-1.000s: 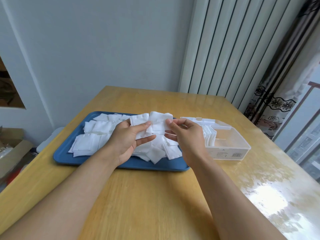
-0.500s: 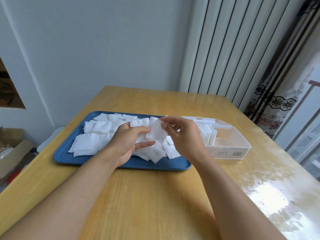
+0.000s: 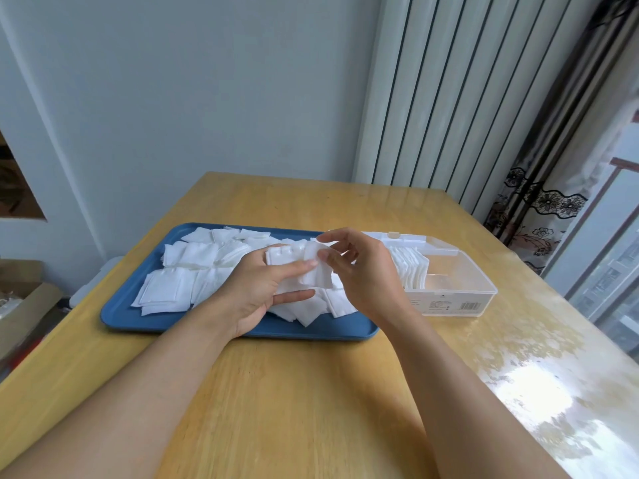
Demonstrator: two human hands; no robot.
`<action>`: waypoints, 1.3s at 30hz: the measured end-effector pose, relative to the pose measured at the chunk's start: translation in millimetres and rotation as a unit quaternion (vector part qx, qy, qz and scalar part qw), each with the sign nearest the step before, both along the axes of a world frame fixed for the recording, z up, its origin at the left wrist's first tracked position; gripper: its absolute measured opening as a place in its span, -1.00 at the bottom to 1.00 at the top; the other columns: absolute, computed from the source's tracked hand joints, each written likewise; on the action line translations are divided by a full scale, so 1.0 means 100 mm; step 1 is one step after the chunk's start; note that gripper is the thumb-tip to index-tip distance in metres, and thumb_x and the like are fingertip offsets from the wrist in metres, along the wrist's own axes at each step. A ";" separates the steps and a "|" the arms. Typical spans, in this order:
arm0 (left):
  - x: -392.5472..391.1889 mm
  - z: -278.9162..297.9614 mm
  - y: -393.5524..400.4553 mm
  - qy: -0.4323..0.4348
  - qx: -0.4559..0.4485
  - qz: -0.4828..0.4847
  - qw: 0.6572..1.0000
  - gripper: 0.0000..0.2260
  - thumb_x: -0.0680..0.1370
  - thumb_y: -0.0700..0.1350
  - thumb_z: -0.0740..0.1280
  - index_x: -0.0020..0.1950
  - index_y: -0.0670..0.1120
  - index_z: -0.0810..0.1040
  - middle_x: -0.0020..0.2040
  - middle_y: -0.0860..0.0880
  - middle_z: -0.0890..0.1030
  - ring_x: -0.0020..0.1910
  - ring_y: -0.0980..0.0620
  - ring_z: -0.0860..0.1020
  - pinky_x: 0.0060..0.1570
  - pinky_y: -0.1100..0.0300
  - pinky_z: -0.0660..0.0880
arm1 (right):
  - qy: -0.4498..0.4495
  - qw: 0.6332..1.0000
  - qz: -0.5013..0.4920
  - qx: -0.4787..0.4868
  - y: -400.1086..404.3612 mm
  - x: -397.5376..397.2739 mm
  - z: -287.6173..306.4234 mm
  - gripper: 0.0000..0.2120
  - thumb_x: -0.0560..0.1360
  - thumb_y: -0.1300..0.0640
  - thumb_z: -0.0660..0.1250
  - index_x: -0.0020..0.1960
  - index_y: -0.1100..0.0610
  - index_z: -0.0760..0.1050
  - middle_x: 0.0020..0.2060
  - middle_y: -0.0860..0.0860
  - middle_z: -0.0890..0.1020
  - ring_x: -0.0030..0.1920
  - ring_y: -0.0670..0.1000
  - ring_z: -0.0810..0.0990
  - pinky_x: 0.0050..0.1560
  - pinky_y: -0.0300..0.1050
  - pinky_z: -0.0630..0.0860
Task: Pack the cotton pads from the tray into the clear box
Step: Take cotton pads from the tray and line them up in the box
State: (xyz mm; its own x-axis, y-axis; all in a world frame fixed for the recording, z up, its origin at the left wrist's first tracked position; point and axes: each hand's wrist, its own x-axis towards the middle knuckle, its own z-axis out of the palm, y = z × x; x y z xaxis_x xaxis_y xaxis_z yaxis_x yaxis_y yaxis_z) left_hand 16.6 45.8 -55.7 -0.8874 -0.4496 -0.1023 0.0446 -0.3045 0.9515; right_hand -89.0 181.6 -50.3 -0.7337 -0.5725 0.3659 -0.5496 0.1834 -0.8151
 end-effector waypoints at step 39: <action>0.05 0.06 -0.07 -0.009 0.164 -0.063 0.984 -0.52 0.75 0.01 0.01 0.34 -0.29 0.54 0.26 -0.30 0.63 0.21 -0.19 0.65 0.07 -0.05 0.66 | 0.098 0.986 0.128 -0.043 -0.05 0.14 -0.10 -0.77 0.48 0.41 0.44 -0.09 0.09 0.72 -0.03 -0.04 0.73 0.25 -0.17 0.60 0.13 -0.22 0.54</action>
